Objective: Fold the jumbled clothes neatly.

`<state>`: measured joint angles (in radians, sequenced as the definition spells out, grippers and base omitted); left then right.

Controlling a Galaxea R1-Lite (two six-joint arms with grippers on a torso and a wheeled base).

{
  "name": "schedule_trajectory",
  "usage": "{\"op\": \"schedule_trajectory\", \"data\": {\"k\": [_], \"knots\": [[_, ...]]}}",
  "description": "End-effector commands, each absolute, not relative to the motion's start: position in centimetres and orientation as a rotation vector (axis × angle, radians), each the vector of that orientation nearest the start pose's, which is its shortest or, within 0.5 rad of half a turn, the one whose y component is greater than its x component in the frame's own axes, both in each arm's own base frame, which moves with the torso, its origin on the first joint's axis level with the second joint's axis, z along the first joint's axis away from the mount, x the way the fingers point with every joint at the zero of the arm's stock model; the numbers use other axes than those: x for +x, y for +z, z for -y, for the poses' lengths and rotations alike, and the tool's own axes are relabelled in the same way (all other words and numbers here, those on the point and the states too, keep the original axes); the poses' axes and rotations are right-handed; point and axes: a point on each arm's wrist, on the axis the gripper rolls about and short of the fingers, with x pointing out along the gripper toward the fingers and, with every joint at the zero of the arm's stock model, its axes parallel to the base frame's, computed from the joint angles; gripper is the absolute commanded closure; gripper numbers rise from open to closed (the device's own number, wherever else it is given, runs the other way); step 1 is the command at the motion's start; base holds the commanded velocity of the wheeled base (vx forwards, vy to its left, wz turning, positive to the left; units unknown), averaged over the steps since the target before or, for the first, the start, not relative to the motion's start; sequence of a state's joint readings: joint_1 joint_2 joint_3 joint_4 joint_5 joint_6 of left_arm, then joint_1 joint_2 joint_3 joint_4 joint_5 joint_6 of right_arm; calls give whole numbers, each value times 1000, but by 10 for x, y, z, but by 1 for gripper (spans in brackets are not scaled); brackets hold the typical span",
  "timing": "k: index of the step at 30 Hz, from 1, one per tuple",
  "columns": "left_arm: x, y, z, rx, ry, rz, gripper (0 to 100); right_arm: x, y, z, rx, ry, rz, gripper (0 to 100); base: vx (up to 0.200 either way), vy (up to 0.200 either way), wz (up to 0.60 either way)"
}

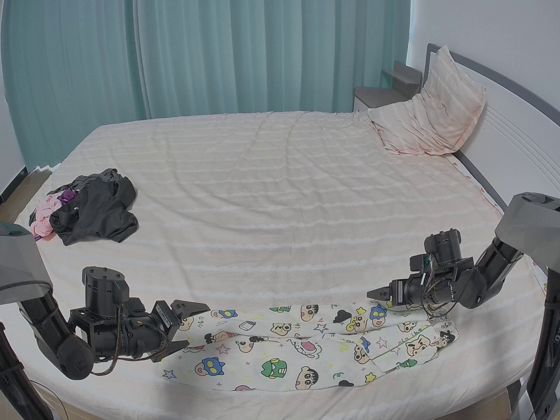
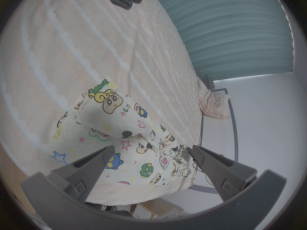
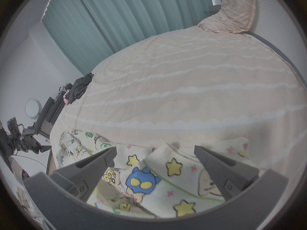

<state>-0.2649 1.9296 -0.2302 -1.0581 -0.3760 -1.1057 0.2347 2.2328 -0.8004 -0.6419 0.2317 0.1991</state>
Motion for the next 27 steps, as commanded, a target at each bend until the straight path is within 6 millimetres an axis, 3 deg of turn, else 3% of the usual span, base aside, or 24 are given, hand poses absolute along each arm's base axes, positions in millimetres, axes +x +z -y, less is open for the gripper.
{"op": "schedule_trajectory", "data": {"k": [1, 9, 10, 22, 27], "knots": [[228, 37, 71, -1062, -195, -930, 0, 355, -21, -99, 164, 381, -879, 0, 0, 0, 0], [228, 37, 71, -1062, -194, -929, 0, 364, -20, -101, 163, 379, -888, 0, 0, 0, 0], [228, 37, 71, -1062, -194, -929, 0, 364, -20, -101, 161, 379, -887, 100, 0, 0, 0], [228, 37, 71, -1062, -193, -931, 0, 362, -5, -102, 155, 368, -847, 100, 0, 0, 0], [228, 37, 71, -1061, -195, -928, 0, 357, -1, -111, 136, 373, -839, 100, 0, 0, 0]]}}
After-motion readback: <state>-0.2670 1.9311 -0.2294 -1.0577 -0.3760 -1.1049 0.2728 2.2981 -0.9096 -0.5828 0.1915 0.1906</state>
